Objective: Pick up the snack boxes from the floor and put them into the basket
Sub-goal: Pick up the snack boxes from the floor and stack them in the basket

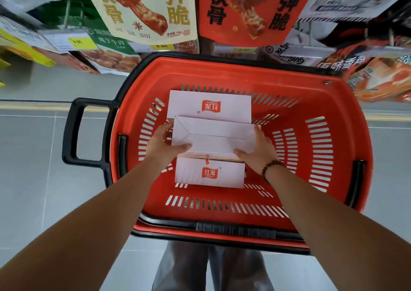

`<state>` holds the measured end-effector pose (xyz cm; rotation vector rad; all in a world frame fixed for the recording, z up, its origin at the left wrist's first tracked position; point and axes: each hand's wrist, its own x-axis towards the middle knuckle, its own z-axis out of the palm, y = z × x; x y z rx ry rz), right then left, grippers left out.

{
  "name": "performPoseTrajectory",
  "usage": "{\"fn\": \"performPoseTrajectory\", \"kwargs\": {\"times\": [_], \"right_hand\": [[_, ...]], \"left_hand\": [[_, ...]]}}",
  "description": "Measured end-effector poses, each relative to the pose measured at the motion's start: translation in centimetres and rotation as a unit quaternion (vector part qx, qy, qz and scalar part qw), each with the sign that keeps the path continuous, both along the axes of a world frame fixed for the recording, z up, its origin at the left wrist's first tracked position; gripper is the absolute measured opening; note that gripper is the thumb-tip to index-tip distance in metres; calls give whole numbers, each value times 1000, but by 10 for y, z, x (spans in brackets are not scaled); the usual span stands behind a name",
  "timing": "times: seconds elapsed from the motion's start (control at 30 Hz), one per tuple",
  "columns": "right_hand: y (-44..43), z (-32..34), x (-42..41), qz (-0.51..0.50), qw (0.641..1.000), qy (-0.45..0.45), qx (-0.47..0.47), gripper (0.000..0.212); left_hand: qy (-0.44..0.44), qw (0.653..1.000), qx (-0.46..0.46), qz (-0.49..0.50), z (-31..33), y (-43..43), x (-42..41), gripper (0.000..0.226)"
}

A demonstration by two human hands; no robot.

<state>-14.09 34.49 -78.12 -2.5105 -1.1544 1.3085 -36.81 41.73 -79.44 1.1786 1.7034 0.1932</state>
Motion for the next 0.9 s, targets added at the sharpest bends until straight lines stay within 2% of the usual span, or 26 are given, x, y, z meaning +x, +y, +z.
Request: {"fn": "performPoseTrajectory", "kwargs": {"times": [0.27, 0.4, 0.53, 0.73, 0.9], "right_hand": [[-11, 37, 6, 11, 999, -27, 35, 68], [-24, 85, 15, -37, 997, -10, 69, 65], [-45, 148, 26, -87, 990, -7, 109, 61], [-95, 240, 53, -146, 976, -14, 163, 64], [-159, 307, 98, -219, 949, -22, 226, 61]], "left_hand": [[-16, 999, 25, -24, 29, 9, 2, 67], [-36, 997, 42, -55, 73, 15, 11, 69], [-63, 985, 70, -144, 136, 10, 36, 63], [-125, 940, 125, -293, 231, -14, 104, 60], [-166, 875, 147, -429, 293, -57, 187, 56]]}}
